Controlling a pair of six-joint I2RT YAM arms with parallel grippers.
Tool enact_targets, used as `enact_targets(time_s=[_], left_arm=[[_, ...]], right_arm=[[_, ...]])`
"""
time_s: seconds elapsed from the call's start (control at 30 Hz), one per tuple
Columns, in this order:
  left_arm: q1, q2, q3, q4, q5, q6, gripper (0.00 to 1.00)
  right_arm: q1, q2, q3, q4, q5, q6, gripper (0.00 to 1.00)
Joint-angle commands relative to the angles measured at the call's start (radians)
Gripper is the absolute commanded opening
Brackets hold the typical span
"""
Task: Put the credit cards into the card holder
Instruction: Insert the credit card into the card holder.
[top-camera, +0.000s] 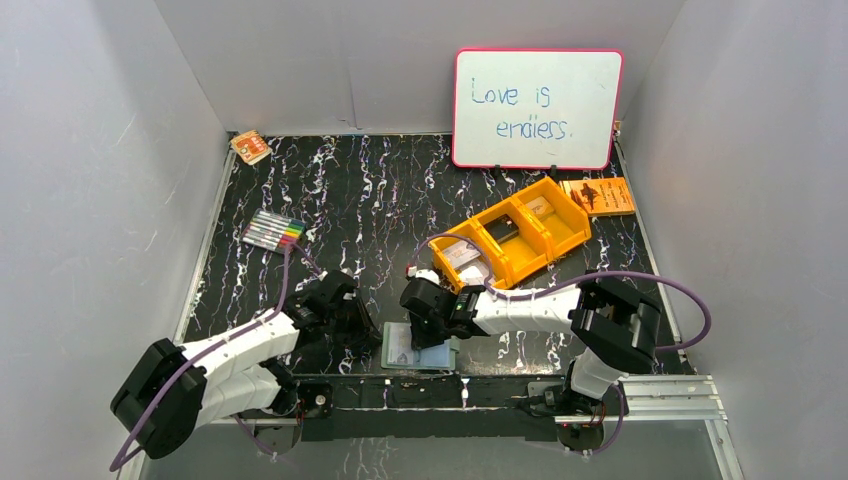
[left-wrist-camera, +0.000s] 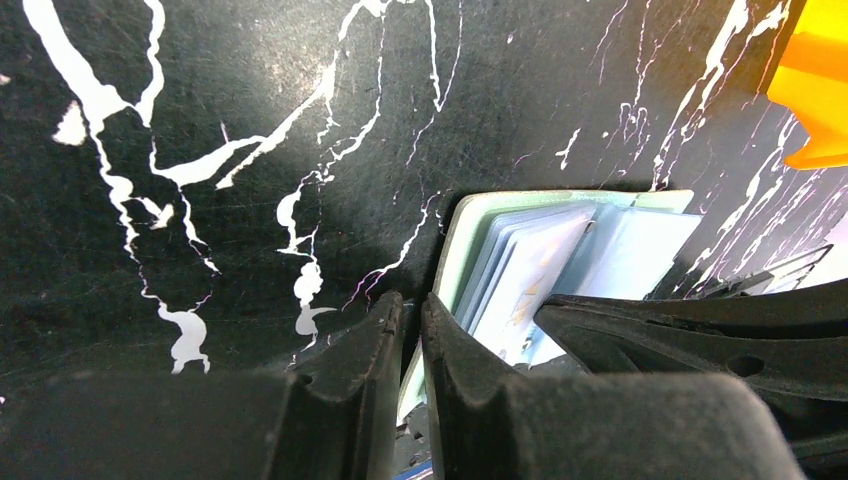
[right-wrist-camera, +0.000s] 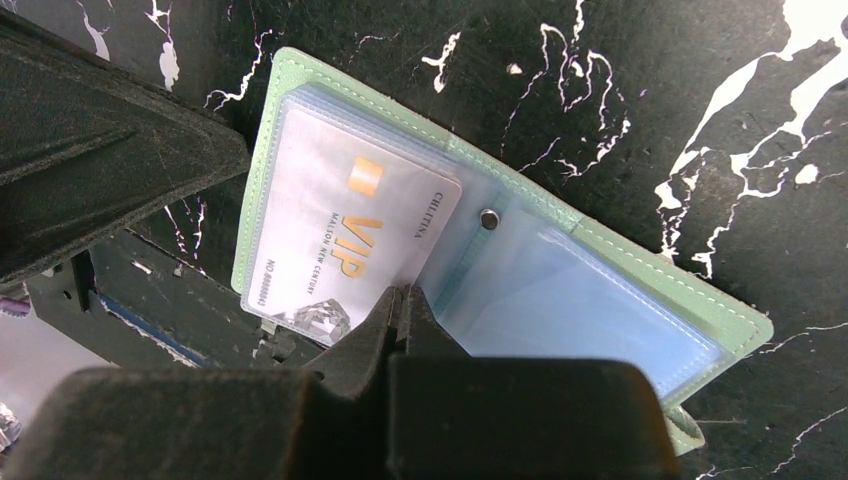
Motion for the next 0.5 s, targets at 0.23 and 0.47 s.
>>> enact_targets(time_s=[0.23,0.47], left_arm=[[-0.003,-0.052,0.023,-0.179,-0.110,0.019,0.13],[-0.001,-0.158,0.111,-0.310,-0.200,0.014,0.20]], right_arm=[[0.007,-0.134,0.057,-0.051,0.081,-0.006,0.00],[0.005,-0.342,0.096,-0.208,0.278,-0.020,0.23]])
